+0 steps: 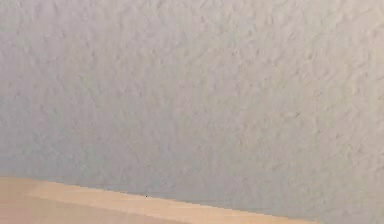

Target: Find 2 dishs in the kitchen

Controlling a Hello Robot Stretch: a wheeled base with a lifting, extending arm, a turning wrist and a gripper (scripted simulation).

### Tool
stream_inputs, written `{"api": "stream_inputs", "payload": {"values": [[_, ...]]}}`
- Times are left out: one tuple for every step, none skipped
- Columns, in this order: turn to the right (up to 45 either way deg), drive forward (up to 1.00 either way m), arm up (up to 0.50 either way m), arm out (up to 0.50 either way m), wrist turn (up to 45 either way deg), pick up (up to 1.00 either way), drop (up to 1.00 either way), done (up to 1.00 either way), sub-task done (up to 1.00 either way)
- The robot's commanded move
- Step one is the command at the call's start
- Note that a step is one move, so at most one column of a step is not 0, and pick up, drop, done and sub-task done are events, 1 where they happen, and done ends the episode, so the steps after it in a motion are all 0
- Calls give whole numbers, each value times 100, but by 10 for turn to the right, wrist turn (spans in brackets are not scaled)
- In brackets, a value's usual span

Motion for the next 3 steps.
{"api": "stream_inputs", "payload": {"values": [[-210, 0, 0, 0, 0, 0, 0, 0, 0], [0, 70, 0, 0, 0, 0, 0, 0, 0], [-450, 0, 0, 0, 0, 0, 0, 0, 0]]}}
